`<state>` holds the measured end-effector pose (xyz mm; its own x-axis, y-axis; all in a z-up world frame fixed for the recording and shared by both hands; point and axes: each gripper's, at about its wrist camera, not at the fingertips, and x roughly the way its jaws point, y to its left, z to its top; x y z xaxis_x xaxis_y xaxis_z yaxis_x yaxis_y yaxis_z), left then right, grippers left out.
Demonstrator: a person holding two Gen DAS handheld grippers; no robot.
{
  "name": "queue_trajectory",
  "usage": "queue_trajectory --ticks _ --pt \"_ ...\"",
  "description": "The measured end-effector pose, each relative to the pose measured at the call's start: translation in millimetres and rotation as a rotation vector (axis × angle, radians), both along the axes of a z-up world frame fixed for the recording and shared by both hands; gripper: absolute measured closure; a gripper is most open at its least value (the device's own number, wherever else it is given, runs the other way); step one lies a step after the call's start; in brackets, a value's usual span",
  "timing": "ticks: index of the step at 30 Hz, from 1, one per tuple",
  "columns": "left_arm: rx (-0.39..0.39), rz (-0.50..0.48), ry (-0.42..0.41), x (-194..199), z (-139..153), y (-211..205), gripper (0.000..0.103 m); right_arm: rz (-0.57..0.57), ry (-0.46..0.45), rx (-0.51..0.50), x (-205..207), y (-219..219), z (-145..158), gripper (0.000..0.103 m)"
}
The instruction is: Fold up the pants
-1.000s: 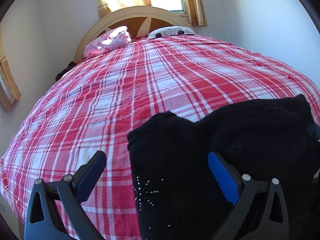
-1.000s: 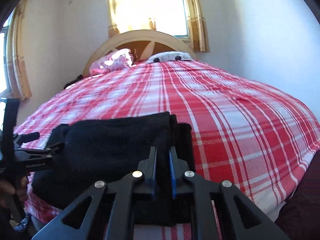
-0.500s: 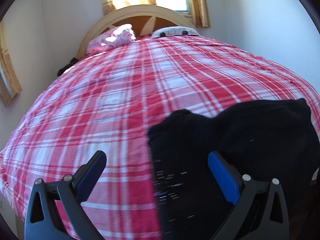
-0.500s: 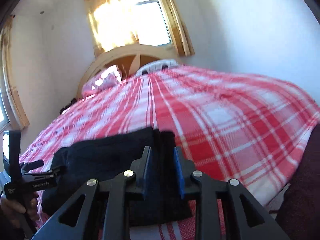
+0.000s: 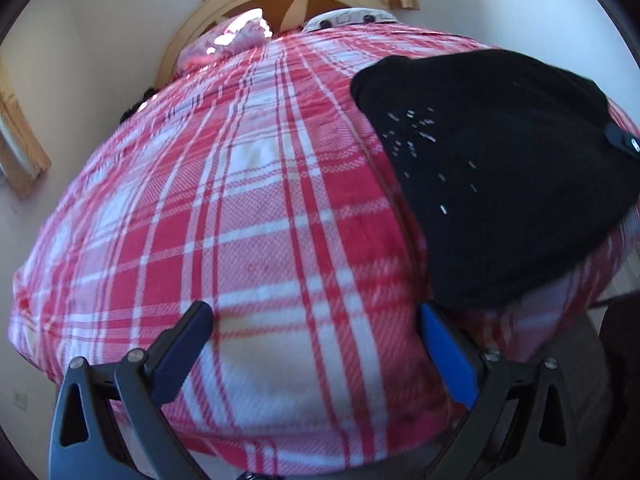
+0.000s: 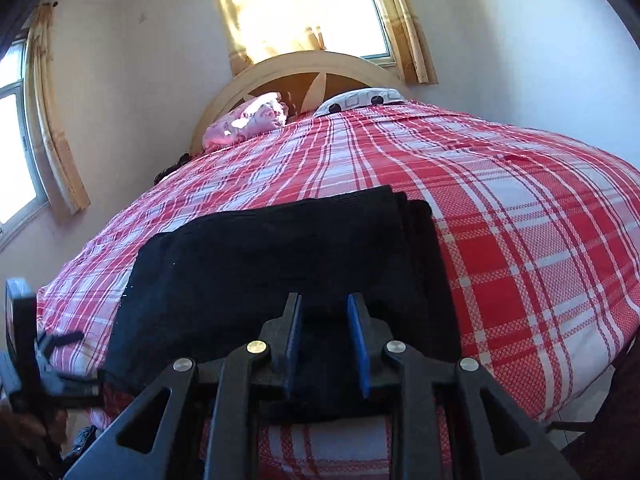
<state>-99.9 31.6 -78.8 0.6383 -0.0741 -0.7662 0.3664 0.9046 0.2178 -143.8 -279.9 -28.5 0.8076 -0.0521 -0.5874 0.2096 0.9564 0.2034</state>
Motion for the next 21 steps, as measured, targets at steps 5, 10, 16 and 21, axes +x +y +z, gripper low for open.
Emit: queue_trajectory --ticks 5,10,16,21 --pt "0.000 -0.025 -0.032 -4 16 8 0.000 0.007 0.014 -0.038 2 3 -1 0.077" --pt "-0.179 -0.032 -0.086 23 53 4 0.000 -0.026 -0.086 0.057 -10 -13 17 0.069" --pt "-0.295 -0.058 -0.011 70 45 -37 0.000 -0.194 -0.194 0.243 -32 -67 22 0.025" --pt "-0.442 0.017 0.106 81 18 -44 0.000 -0.214 -0.160 0.374 -31 -92 -4 0.025"
